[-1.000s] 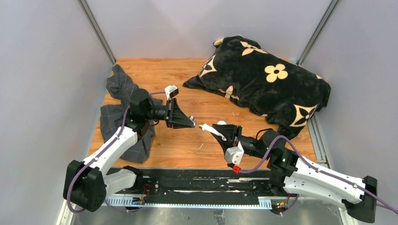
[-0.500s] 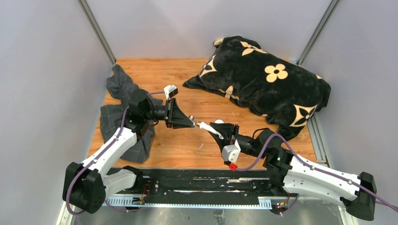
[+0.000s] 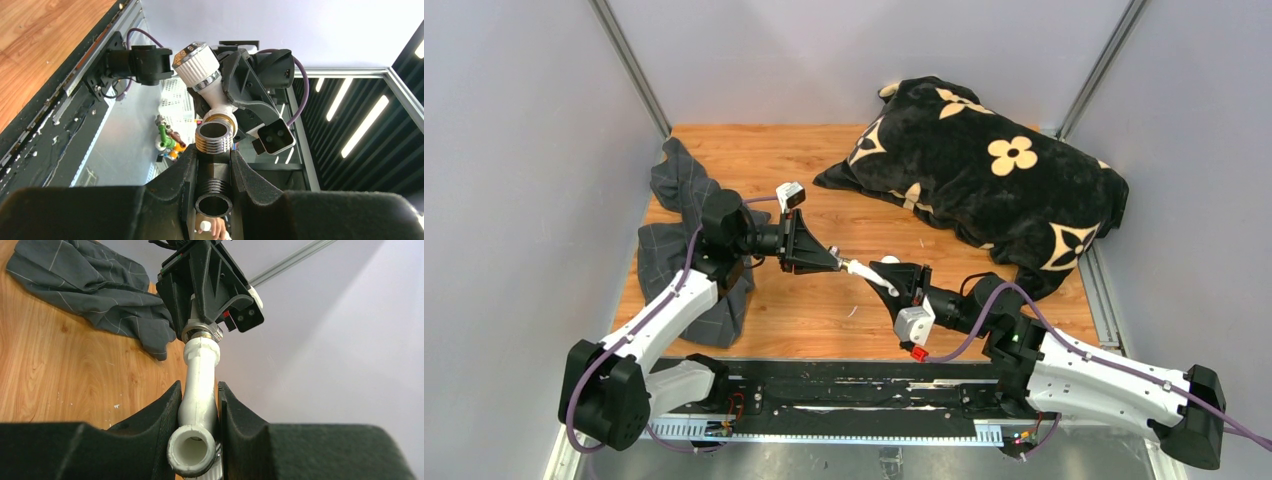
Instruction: Install the water faucets
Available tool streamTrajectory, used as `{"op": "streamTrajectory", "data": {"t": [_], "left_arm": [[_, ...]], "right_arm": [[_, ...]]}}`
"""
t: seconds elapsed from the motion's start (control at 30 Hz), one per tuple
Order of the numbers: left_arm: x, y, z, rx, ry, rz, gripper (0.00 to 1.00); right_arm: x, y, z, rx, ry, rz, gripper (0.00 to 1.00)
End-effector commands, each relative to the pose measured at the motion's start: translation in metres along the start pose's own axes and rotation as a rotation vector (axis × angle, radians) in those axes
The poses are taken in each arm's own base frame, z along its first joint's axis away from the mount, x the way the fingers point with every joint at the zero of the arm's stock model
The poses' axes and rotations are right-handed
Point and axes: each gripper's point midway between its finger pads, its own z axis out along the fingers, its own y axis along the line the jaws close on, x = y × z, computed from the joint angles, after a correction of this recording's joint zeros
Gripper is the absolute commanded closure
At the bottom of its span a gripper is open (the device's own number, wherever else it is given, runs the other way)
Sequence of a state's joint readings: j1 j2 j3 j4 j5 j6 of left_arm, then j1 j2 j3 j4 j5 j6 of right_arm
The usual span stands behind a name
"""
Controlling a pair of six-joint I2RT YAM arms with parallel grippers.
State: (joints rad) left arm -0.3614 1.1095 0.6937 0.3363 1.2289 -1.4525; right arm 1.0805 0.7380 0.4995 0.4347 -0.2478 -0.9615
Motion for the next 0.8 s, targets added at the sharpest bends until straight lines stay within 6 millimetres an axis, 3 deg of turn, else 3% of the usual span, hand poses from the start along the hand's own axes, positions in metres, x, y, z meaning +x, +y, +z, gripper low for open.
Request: {"op": "streamTrajectory", "data": {"t": [0.0, 0.23, 0.43, 0.6, 0.77], "left_arm": [[0.002, -0.015, 0.004, 0.021, 0.025, 0.043, 1.0], [0.005, -0.019, 0.006, 0.025, 0.042, 0.039, 1.0], [0.009, -0.033, 0.011, 0.041, 0.06, 0.074, 1.0], [0.009, -0.027, 0.013, 0.036, 0.072, 0.072, 1.0], [0.005, -0.026, 0.014, 0.034, 0.056, 0.098, 1.0]], "right_arm": [[-0.019, 0.001, 0.003, -0.001, -0.086, 0.026, 1.0], [-0.017, 0.005, 0.006, 0.018, -0.105, 0.065, 1.0], [-0.014, 0.008, 0.013, 0.031, -0.114, 0.094, 1.0], [-0.012, 0.008, 0.016, 0.03, -0.102, 0.128, 1.0], [-0.022, 0.007, 0.016, 0.03, -0.15, 0.213, 1.0]]}}
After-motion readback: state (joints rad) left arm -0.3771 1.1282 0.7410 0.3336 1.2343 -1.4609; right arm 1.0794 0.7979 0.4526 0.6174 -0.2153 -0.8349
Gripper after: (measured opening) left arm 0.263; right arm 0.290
